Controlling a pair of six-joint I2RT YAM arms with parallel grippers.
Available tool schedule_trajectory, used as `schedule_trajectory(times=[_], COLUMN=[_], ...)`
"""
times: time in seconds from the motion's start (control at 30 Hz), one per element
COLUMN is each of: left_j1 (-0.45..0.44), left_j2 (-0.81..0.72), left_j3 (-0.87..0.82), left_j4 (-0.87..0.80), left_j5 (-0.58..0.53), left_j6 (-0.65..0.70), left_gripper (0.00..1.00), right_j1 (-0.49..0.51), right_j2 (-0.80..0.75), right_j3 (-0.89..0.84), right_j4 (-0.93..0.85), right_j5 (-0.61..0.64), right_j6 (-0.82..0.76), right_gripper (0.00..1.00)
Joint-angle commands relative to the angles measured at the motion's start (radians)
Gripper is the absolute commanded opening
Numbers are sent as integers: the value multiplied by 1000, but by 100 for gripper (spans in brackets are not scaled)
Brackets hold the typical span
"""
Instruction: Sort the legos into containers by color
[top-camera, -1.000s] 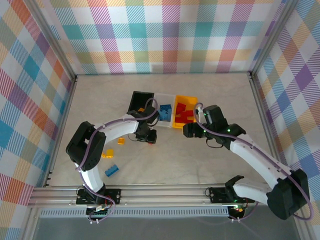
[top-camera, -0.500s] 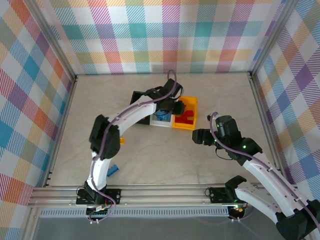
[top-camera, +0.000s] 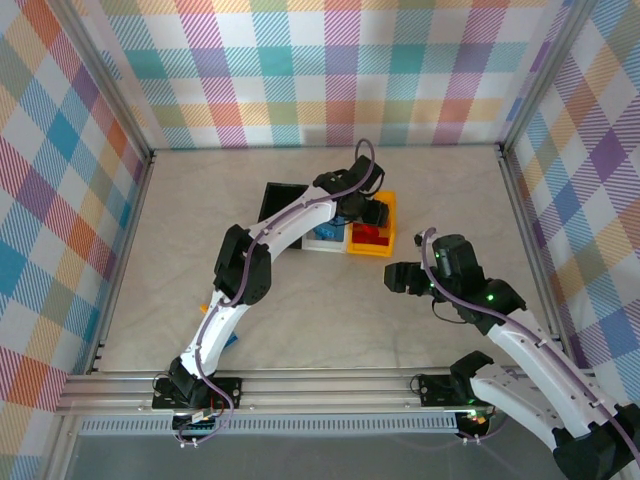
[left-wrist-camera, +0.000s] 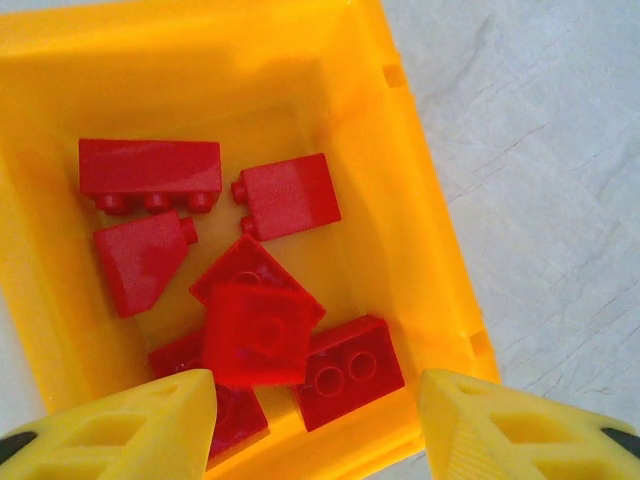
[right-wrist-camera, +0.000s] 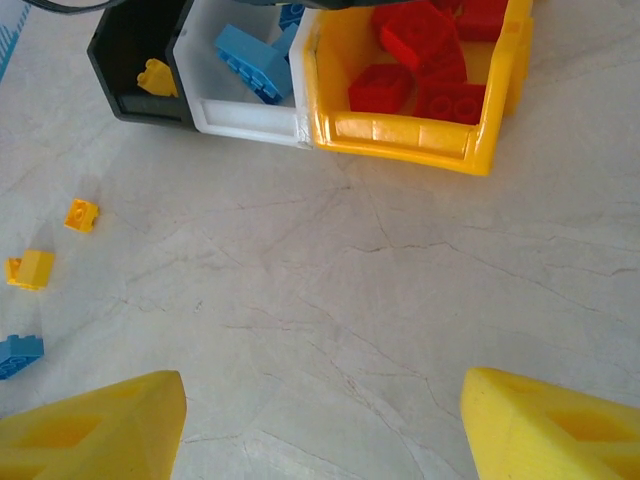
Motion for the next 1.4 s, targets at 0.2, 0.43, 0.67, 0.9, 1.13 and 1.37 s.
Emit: schedule_trajectory(times=[0.2,0.43,0.67,0.9,1.13,1.37], left_j1=[-15,-14,-12,29,210,356], left_j2=[-90,-324,-614,-892,-1088,-1155], left_j3=[-40,-228,-549,-917,-1131,-1288], left_j4=[-42,-11,14,43,-81,-89], left_j5=[-20,-70,-173,-246,-296,-255], left_j6=[18,36,15,-84,-240,-265], left_gripper=[58,59,64,68,76,80], right_j1=[-6,-6,16,147,335,450], right_j2=[16,44,146,303,551,755], right_j3=[4,-5,4,58,176,333], right_j4=[8,31,84,124,176,200], right_j5=[-37,-80,-164,-151,-144,-147], right_j6=[9,10,-7,-21,-53,-73], right_gripper=[73,73,74,76,79,80])
